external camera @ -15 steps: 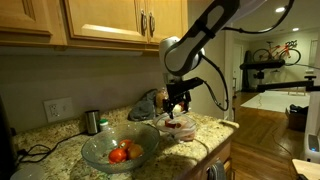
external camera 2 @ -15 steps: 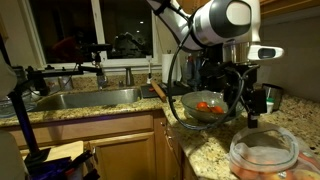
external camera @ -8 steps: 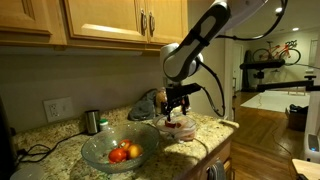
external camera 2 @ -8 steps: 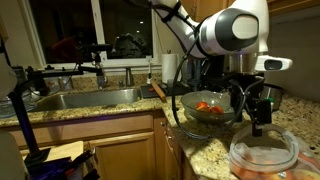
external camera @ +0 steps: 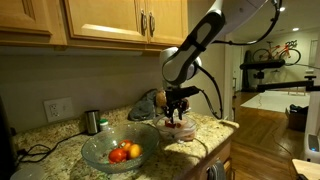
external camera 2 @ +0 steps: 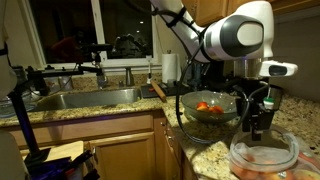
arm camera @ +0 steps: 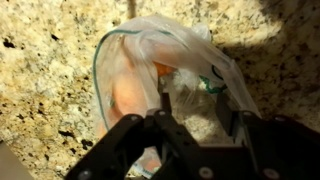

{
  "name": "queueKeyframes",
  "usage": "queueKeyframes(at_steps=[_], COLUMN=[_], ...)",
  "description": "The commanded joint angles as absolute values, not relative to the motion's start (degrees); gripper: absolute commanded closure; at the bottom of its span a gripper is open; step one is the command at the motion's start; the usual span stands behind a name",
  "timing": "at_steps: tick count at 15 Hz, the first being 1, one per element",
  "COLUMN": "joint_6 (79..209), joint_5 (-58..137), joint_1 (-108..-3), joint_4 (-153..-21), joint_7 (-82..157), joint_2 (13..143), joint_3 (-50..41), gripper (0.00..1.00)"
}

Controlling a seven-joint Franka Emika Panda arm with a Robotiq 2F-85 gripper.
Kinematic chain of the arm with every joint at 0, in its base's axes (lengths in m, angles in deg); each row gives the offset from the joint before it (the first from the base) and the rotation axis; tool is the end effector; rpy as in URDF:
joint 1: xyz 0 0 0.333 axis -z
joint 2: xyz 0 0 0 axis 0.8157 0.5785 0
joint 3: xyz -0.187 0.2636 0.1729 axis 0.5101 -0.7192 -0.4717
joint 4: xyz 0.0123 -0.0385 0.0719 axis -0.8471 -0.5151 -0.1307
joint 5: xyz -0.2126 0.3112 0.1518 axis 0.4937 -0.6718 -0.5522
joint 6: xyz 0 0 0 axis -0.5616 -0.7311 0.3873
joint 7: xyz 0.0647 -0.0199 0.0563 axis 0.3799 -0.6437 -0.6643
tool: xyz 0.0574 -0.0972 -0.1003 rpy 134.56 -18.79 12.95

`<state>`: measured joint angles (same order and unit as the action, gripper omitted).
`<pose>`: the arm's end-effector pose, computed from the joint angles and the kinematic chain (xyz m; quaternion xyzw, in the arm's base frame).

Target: Pick a peach from the bag and place it in the bowl

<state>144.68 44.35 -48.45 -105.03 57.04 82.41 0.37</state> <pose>0.6369 -0.1726 0.3077 0.9555 -0.2826 0.0446 0.0724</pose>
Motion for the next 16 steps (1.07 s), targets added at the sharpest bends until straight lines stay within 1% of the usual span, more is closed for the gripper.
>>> queueKeyframes(at_steps=[1,3,5,16], joint_6=[145.7,145.8,145.9,146.7], joint_5=[43.5,43.4,43.2,39.9], joint_1=[-49.2,-49.2,-49.1,-48.5], joint_4=[-104.3,-104.1,-104.1,-103.2], joint_7=[58.0,57.9,57.8,57.0], joint_2=[83.0,83.1,83.2,85.6], joint_3=[1.7,1.8,1.7,1.9], gripper=[0.80,0.93,1.00,1.00])
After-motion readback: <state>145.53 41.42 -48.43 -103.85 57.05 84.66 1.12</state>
